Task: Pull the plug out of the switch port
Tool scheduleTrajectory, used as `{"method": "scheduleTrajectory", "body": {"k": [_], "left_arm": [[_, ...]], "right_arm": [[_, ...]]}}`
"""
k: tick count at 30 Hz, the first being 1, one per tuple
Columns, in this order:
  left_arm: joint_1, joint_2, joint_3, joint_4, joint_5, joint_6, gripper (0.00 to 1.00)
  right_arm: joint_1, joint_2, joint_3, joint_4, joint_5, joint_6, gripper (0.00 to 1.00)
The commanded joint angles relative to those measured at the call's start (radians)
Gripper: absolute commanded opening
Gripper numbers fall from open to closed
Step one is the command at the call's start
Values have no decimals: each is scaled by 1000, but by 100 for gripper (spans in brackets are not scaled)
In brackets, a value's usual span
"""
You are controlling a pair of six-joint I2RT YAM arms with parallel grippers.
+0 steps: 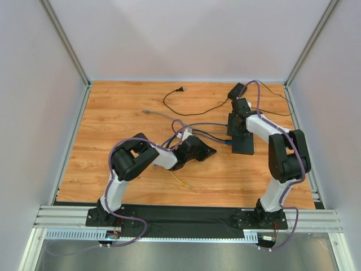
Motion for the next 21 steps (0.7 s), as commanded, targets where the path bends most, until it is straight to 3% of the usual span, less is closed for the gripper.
{"method": "scheduleTrajectory", "body": {"k": [1, 8, 21], "left_arm": [[-11, -130, -58, -137, -3, 150, 17], [-48, -341, -132, -330, -43, 317, 17], [-70, -758, -155, -778, -380, 592, 8]], "right_arm": [[-13, -92, -60, 7, -98, 17, 65], [-57, -183, -116, 52, -147, 34, 66], [-68, -201, -123, 47, -142, 40, 65]]}}
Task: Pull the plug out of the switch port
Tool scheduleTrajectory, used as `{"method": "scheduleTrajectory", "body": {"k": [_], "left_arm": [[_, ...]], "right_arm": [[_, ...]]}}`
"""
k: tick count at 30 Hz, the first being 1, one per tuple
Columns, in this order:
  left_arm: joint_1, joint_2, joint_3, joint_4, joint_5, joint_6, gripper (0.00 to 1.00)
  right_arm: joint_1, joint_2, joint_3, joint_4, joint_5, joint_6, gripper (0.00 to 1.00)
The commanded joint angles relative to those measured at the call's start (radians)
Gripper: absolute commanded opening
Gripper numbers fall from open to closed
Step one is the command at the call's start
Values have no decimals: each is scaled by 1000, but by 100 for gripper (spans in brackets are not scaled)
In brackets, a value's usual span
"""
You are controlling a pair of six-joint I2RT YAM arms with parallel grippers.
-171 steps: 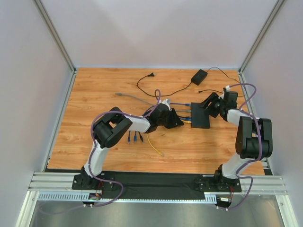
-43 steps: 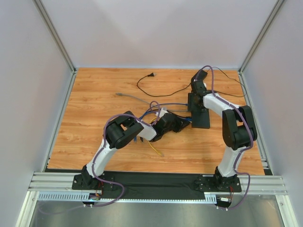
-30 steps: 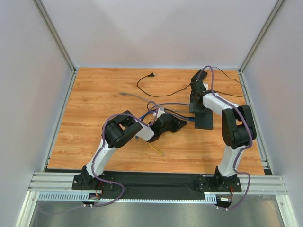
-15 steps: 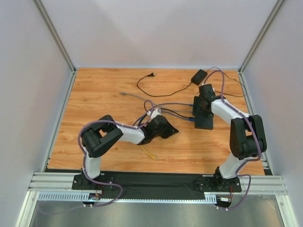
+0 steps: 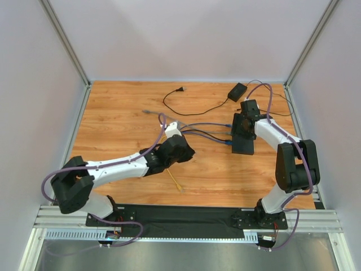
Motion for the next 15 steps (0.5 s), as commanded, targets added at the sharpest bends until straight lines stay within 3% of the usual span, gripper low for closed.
{"method": "scheduleTrajectory", "body": {"k": [1, 15], "left_arm": [[22, -135, 3, -183, -171, 131, 8], [240, -612, -115, -516, -324, 216, 6]], "right_arm": [[-4, -42, -6, 30, -11, 12, 65], [-5, -47, -7, 30, -25, 12, 65]]}}
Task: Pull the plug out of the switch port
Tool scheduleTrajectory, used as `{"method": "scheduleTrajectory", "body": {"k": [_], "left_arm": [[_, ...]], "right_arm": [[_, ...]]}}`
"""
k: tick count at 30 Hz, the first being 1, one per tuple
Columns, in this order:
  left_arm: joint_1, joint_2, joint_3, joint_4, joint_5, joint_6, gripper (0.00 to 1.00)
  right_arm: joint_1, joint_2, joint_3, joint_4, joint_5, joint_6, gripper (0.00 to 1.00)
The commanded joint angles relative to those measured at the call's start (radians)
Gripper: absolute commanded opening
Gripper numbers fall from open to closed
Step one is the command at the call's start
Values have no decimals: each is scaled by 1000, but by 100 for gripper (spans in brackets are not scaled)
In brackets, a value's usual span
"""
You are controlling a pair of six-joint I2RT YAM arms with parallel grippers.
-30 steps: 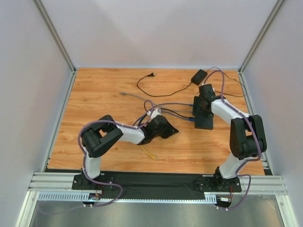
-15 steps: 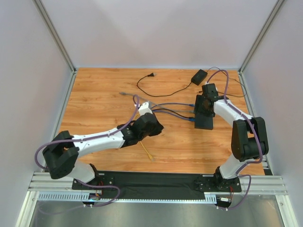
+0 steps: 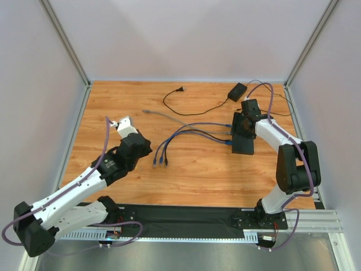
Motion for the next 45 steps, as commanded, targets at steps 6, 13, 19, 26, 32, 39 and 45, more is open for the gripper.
{"method": "scheduleTrajectory", "body": {"k": [6, 13, 19, 26, 32, 39, 45], "left_arm": [[41, -62, 98, -342, -186, 71, 9], [95, 111, 64, -149, -9, 107, 9], [160, 263, 55, -13, 107, 122, 11], [240, 354, 65, 54, 172, 130, 48], [239, 322, 131, 29, 248, 163, 55], [86, 374, 125, 323, 405, 140, 53], [-28, 596, 222, 569, 518, 94, 53]], "right_arm": [[-4, -22, -5, 25, -10, 9, 65], [-4, -37, -8, 16, -17, 4, 65], [-5, -65, -14, 7, -11, -10, 66], [-7, -59, -14, 7, -7, -13, 65], [-30, -48, -7, -30, -1, -5, 66], [-47, -36, -11, -39, 10, -8, 67], [-48, -5, -2, -39, -10, -7, 66]]}}
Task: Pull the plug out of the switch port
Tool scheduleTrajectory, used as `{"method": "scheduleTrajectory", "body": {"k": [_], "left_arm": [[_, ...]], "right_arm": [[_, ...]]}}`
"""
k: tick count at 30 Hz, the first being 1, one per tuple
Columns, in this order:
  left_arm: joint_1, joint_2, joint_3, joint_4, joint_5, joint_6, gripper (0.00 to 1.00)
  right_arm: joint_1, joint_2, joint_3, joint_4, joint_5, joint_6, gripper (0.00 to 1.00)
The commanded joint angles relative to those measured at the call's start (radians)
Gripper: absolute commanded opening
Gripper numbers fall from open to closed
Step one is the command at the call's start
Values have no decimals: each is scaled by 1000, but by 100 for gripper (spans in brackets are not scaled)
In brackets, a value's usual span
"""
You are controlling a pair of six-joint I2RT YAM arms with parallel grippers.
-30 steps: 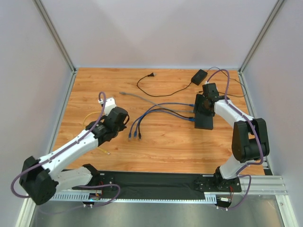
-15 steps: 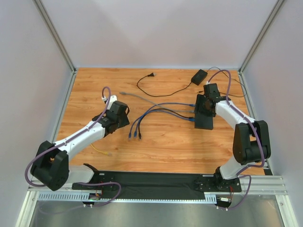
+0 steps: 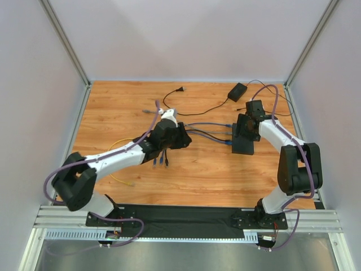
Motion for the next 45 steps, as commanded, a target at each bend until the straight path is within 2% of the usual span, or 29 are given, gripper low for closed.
{"method": "scheduleTrajectory", "body": {"k": [1, 6, 9, 13, 19, 24, 29, 34, 41, 45], "left_arm": [[-47, 151, 110, 222, 85, -40, 53], [-117, 366, 258, 325, 75, -118, 52], [-120, 479, 315, 403, 113, -219, 50], [-123, 561, 361, 471, 119, -331, 49], [-150, 630, 392, 490, 49, -498, 50], [-158, 724, 467, 512, 81, -592, 50], [-178, 745, 460, 491, 36, -708, 50], [-189, 742, 414, 512, -16, -771, 48], [-189, 800, 405, 590, 19, -865, 46], [-190, 813, 420, 564, 18, -854, 44]], "right_arm": [[-3, 16, 11, 2, -4, -5, 66], [-5, 29, 16, 4, 8, -8, 64], [-6, 41, 20, 4, 30, -19, 62], [-11, 72, 46, 13, 42, -37, 61], [-15, 102, 57, 22, 31, -46, 61], [-23, 115, 53, 31, 24, -51, 61], [-31, 116, 47, 38, 13, -50, 61], [-32, 125, 47, 42, 8, -46, 61], [-40, 124, 47, 44, -21, -71, 62], [-41, 115, 48, 44, -36, -83, 62]]}}
